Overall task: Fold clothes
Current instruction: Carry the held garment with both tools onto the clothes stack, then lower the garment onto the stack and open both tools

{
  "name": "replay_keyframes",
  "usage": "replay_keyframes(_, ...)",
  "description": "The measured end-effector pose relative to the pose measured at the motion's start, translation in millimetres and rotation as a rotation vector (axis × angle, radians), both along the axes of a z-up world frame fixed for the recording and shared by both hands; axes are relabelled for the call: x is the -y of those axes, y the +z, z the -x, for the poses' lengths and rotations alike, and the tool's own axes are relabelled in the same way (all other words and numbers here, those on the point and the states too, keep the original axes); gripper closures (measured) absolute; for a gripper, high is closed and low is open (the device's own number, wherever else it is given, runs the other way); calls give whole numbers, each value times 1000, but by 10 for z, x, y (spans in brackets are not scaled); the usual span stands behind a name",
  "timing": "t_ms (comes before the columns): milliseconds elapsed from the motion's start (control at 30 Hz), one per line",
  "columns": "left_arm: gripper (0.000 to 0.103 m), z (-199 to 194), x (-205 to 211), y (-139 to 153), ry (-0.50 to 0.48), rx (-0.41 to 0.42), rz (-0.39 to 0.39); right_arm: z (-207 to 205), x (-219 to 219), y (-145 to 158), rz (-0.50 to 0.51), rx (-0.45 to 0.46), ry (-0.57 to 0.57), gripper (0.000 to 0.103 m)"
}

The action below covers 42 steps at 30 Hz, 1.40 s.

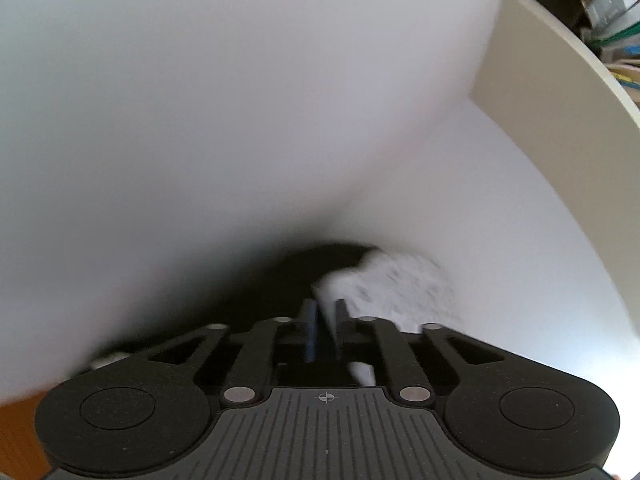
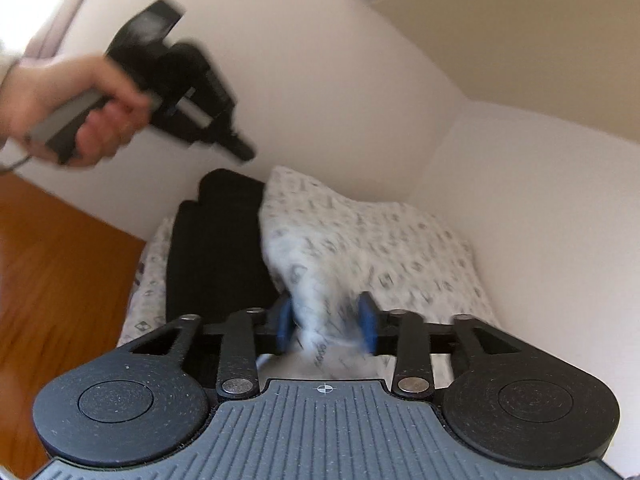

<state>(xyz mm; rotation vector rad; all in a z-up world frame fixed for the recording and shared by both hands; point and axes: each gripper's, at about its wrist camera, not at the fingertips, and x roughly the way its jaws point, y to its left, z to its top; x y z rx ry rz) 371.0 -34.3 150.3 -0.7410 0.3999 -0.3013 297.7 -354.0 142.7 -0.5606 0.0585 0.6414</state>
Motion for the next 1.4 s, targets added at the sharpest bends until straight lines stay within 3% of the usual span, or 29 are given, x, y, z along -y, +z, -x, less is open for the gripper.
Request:
replay_keyframes(67,48,-58,135,47,-52,0,-8,-27,41,30,-35,-25,-11,52)
replay_keyframes(100,45,-81,192,76,-51,1,-15,-41,53,44,-47,-37,-15,50)
replay_keyframes(167,44,-177,287,104,-59,-34,-16,-18,48,60,-17,-46,-22,44)
replay_keyframes(267,40,-367,382,52,-94,-127,-14,-78,22,99,-10,-65,-33,48)
replay_keyframes(300,40,-346,395,42,-84,-127,-26,-114,16,118,-13,-79,-40,56)
replay_keyframes(333,40,-257,367,0,-81,-123,-16,-153,25,143,-28,-96,-33,75)
replay_keyframes(367,40,-185,299,-10,-78,-125,-3,-188,31,165,-49,-92,-45,80)
replay_keyframes(433,40,-134,216,2,-67,-127,34,-218,77,268,-101,-55,-76,82)
replay_keyframes(500,32,-98,201,-18,-72,-123,88,-288,190,424,-211,-74,-83,82)
replay_keyframes(600,29,-109,243,-26,-74,-127,127,-371,280,515,-268,-112,-78,82)
replay_keyframes(700,29,-205,290,-35,-69,-104,205,-345,279,478,-238,-98,-71,82)
replay_keyframes(733,29,-317,325,-33,-47,-118,196,-321,284,466,-228,-100,-63,82)
replay_keyframes(767,34,-415,358,-30,-26,-130,187,-307,287,444,-221,-102,-61,82)
replay_keyframes(867,82,-567,405,0,-6,-159,148,-279,270,380,-181,-88,-60,82)
replay_keyframes(900,85,-615,419,25,-5,-164,130,-284,272,380,-178,-81,-67,82)
replay_keyframes(1000,86,-624,459,327,-13,-82,43,-321,203,419,-153,-46,-86,82)
replay_keyframes(1100,87,-489,448,685,-23,16,21,-345,90,518,-139,48,-132,83)
replay_keyframes(1167,87,-325,370,765,4,54,7,-321,61,611,-163,105,-147,83)
replay_keyframes(1267,87,-41,153,550,51,83,-25,-128,3,601,-124,121,-82,83)
replay_keyframes(1333,87,22,51,228,57,26,-75,20,-83,374,-19,62,-7,83)
replay_keyframes(1400,85,-10,-50,-121,41,-46,-41,161,-171,63,98,36,33,82)
